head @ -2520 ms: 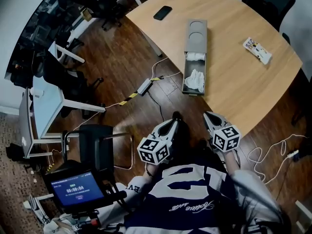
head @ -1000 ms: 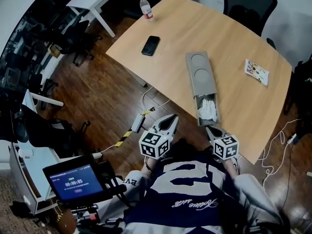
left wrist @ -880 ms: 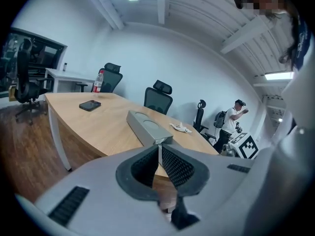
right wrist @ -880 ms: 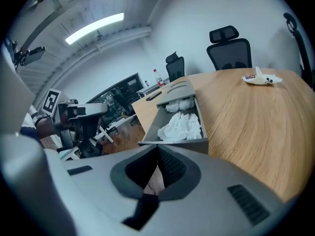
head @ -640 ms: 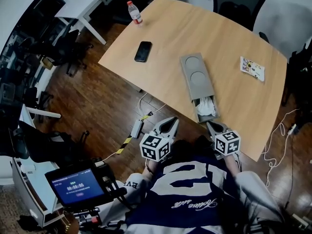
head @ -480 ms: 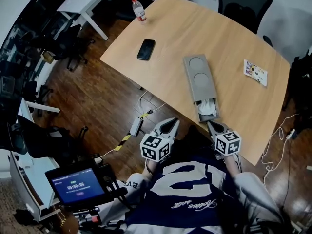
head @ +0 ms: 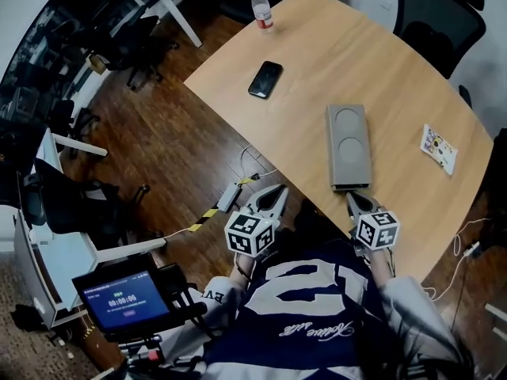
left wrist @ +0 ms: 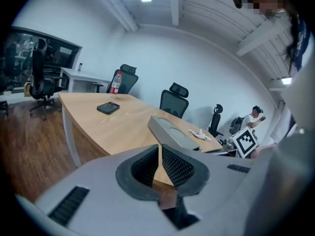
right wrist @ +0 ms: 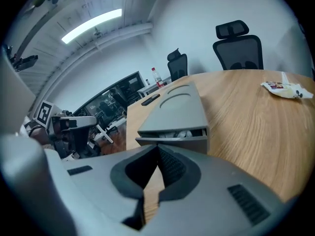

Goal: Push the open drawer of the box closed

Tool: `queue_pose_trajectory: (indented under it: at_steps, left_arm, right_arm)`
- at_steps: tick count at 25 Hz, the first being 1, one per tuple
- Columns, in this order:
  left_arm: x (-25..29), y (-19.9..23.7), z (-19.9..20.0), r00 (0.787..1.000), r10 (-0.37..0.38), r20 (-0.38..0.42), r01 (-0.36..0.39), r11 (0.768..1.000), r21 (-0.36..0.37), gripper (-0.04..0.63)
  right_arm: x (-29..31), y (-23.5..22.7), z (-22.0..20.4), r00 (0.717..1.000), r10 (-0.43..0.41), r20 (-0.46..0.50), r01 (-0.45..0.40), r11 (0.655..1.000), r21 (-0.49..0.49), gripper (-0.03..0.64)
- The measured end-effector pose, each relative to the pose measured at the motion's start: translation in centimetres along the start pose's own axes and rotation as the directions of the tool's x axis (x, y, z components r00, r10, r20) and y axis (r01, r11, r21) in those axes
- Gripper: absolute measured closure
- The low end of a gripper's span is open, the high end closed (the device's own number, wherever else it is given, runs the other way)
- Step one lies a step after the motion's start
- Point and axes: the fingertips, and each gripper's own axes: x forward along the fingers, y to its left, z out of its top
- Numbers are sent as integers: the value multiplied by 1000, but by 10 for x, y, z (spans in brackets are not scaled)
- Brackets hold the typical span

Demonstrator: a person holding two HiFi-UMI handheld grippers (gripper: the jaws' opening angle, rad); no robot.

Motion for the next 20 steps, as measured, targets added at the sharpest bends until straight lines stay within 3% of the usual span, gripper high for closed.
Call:
queue_pose_trajectory:
  at_steps: [4, 9, 20]
  left_arm:
    - [13, -4, -2, 1000, -5, -26, 5, 1000, -12, 569]
    - [25, -14, -5, 997, -30, -70, 31, 999, 22, 569]
    - [4, -35, -6, 997, -63, -49, 66, 996, 62, 569]
  right_arm:
    - [8, -3, 10, 1000, 30, 5, -30, 1000, 3, 618]
    - [11, -5, 14, 997, 76, 20, -76, 997, 28, 618]
    - [-6, 28, 21, 991, 91, 96, -92, 996, 7, 618]
